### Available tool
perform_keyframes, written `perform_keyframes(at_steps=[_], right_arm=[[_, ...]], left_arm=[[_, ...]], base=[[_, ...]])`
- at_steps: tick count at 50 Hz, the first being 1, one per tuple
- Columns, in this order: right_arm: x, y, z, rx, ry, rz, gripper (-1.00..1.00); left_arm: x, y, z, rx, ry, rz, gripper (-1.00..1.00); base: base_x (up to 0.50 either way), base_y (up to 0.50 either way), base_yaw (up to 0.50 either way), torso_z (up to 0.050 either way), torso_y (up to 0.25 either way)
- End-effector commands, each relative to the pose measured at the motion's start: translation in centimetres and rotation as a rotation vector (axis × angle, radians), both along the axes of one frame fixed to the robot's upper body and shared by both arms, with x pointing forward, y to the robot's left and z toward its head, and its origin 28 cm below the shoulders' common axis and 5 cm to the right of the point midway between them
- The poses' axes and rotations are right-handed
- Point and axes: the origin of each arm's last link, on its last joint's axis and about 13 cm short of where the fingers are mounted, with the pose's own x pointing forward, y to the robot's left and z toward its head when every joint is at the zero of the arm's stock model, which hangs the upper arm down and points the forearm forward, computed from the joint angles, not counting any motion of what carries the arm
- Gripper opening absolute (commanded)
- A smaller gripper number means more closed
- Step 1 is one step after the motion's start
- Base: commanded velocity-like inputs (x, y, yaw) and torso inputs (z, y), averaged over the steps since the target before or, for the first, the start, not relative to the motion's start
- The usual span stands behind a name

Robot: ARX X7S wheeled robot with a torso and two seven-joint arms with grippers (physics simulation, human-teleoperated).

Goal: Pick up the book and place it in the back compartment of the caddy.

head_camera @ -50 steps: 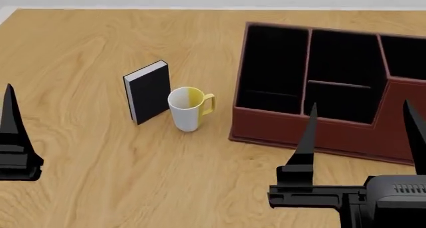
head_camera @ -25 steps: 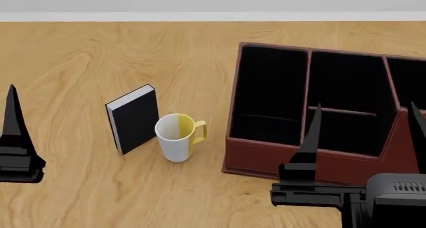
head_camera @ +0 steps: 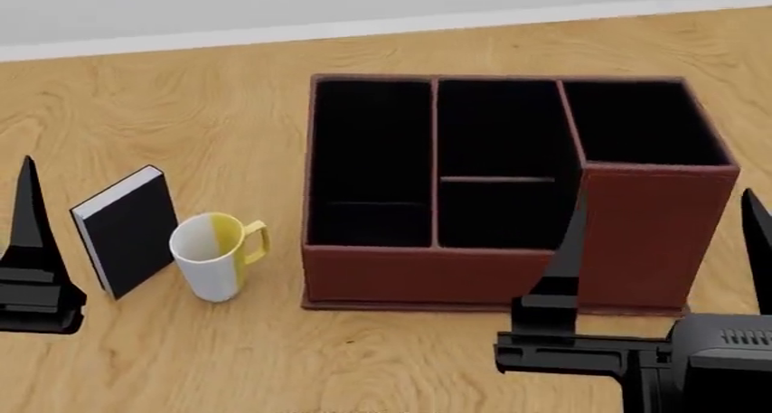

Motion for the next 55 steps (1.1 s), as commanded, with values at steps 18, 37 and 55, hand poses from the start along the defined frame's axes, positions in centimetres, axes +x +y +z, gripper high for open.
perform_keyframes(at_steps=[18,37,55], right_arm=[[-0.06,-0.09,-0.14,0.017,-0.007,0.021,1.0],[0.12,-0.01,-0.09,0.016,0.007,0.042,1.0],[-0.01,0.13,-0.15,-0.001,-0.005,0.081,1.0]], left_arm=[[-0.07,-0.01,0.35,0.001,0.002,-0.002,1.0],[-0.14,0.16,0.5,-0.003,-0.003,0.003,1.0],[-0.2,0.18,0.53,-0.004,-0.005,0.001,1.0]], base=[[0.0,0.0,-0.5,0.0,0.0],[0.0,0.0,-0.31,0.0,0.0],[0.41,-0.16,0.0,0.0,0.001]])
